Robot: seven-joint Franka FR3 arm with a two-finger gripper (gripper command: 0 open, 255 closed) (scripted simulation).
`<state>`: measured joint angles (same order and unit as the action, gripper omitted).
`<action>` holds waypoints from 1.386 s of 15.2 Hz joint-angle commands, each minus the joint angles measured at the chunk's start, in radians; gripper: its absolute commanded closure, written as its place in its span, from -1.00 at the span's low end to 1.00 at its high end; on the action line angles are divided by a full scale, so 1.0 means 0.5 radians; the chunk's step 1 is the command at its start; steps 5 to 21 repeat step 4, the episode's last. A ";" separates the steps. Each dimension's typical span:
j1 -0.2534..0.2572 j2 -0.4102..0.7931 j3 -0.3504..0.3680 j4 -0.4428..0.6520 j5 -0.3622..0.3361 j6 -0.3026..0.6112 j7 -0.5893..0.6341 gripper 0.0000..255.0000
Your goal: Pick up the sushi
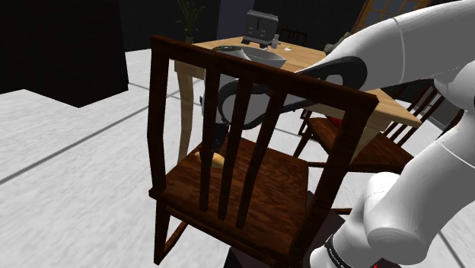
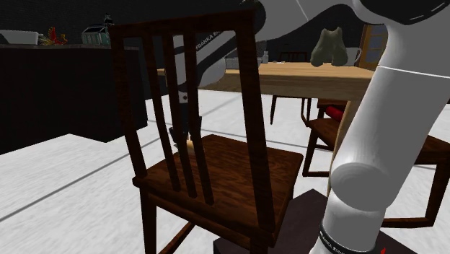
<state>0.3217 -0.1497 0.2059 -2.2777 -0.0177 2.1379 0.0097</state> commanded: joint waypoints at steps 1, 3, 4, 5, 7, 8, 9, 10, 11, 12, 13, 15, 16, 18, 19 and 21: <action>0.012 -0.029 0.010 0.038 0.010 -0.057 0.001 1.00; 0.013 -0.041 0.007 0.058 0.012 -0.089 -0.002 1.00; 0.014 -0.040 0.007 0.058 0.012 -0.089 -0.002 1.00; 0.014 -0.040 0.007 0.058 0.012 -0.089 -0.002 1.00; 0.014 -0.040 0.007 0.058 0.012 -0.089 -0.002 1.00; 0.014 -0.040 0.007 0.058 0.012 -0.089 -0.002 1.00; 0.014 -0.040 0.007 0.058 0.012 -0.089 -0.002 1.00; 0.014 -0.040 0.007 0.058 0.012 -0.089 -0.002 1.00; 0.014 -0.040 0.007 0.058 0.012 -0.089 -0.002 1.00; 0.014 -0.040 0.007 0.058 0.012 -0.089 -0.002 1.00; 0.014 -0.040 0.007 0.058 0.012 -0.089 -0.002 1.00; 0.014 -0.040 0.007 0.058 0.012 -0.089 -0.002 1.00; 0.014 -0.040 0.007 0.058 0.012 -0.089 -0.002 1.00; 0.014 -0.040 0.007 0.058 0.012 -0.089 -0.002 1.00; 0.014 -0.040 0.007 0.058 0.012 -0.089 -0.002 1.00; 0.014 -0.040 0.007 0.058 0.012 -0.089 -0.002 1.00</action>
